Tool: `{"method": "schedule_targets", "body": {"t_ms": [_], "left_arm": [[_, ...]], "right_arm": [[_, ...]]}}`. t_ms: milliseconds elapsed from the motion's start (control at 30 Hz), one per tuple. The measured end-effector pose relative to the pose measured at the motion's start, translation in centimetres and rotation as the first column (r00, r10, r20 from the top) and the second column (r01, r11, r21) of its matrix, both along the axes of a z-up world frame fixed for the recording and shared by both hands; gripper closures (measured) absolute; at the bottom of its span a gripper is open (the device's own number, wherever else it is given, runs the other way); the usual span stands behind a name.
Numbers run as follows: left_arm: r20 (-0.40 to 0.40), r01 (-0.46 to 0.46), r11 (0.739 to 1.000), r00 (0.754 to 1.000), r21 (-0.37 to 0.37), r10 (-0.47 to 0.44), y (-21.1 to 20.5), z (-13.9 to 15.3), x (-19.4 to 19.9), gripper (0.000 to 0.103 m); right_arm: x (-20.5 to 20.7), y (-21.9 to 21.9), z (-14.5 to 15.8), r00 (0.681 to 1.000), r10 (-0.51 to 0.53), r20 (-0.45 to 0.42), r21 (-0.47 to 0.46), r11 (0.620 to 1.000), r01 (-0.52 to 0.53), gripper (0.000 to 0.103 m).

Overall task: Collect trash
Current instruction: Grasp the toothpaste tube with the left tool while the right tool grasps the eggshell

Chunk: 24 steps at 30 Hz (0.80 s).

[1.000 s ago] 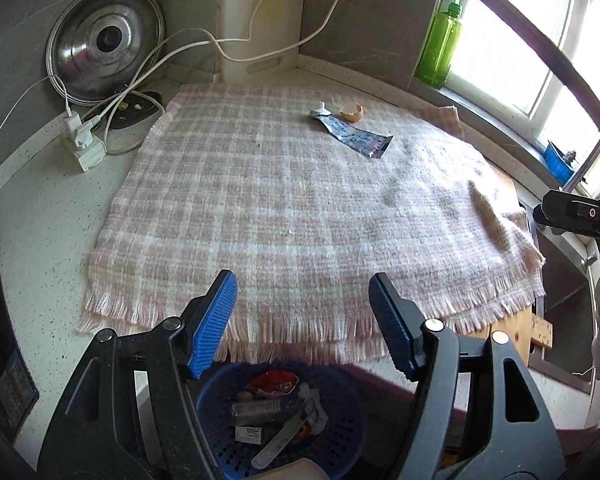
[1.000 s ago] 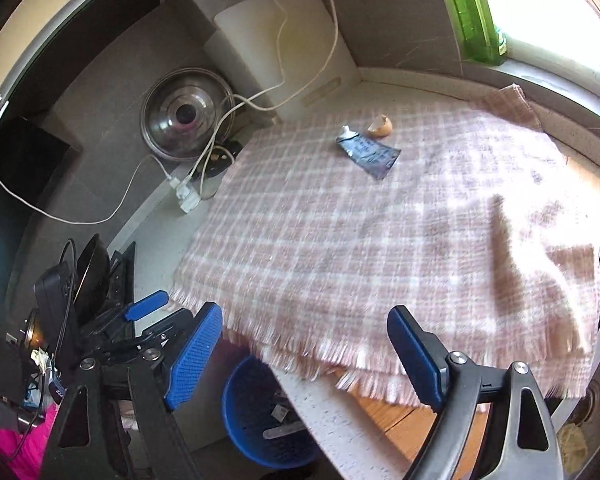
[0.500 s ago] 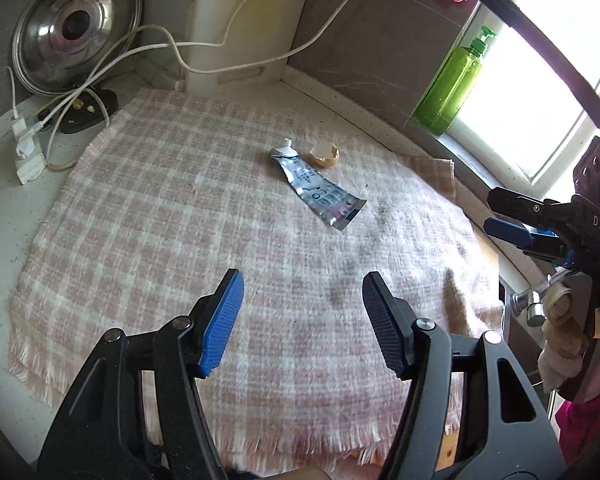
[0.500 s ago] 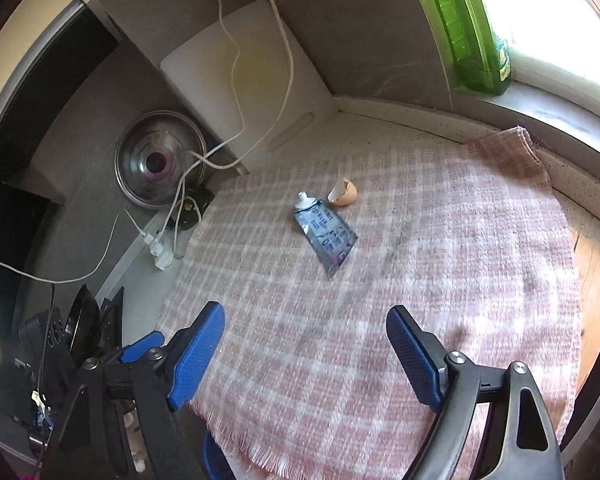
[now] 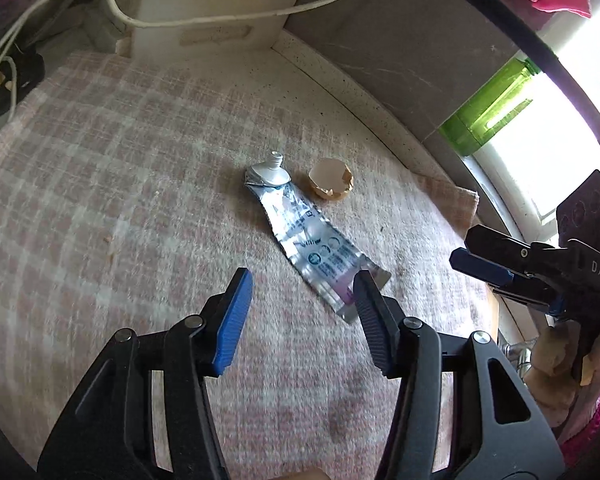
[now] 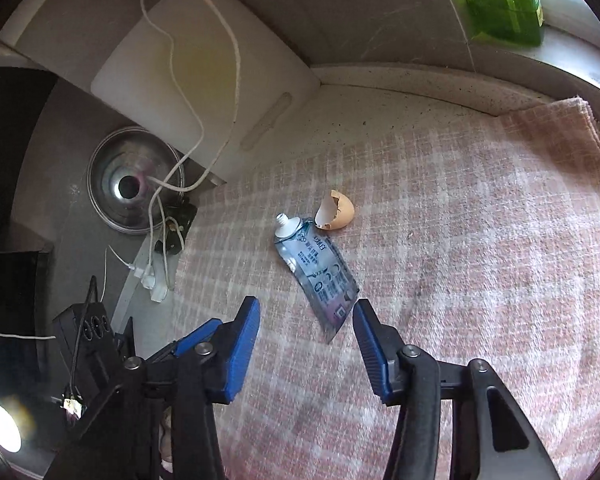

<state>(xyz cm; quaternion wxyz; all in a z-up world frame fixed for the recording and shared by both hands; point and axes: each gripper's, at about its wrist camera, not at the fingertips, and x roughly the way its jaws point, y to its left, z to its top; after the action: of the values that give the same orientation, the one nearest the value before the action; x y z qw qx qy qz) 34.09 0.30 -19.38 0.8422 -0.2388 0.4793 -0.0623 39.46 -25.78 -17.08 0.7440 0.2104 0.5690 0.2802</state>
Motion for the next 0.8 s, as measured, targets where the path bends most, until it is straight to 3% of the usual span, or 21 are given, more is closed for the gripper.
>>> {"method": "schedule_targets", "body": {"t_ms": [267,567,600,667,800], "left_arm": [[-0.061,-0.013,0.999,0.998,-0.051,0.010,1.6,-3.4,4.7,0.049],[-0.068,-0.007,0.996,0.998,-0.090,0.001,2.0,-4.6,7.5,0.050],[-0.066,-0.007,0.995,0.998,-0.096,0.001,2.1,-4.6,7.7,0.052],[-0.073,-0.001,0.995,0.997,-0.100,-0.006,1.9,-4.8,8.3,0.069],[-0.066,-0.007,0.995,0.998,-0.101,0.001,1.8,-5.0,8.9,0.071]], "right_arm": [[5.5,3.9,-2.9,0.999,0.013,-0.035,-0.068,0.998,-0.015,0.061],[8.6,5.7,-6.6,0.996,-0.013,-0.084,-0.143,0.990,0.001,0.066],[8.7,5.8,-6.6,0.996,-0.016,-0.087,-0.142,0.990,0.004,0.066],[8.9,6.1,-6.7,0.996,-0.019,-0.091,-0.142,0.990,0.006,0.067],[9.4,6.6,-6.7,0.996,-0.013,-0.089,-0.151,0.989,0.000,0.070]]}}
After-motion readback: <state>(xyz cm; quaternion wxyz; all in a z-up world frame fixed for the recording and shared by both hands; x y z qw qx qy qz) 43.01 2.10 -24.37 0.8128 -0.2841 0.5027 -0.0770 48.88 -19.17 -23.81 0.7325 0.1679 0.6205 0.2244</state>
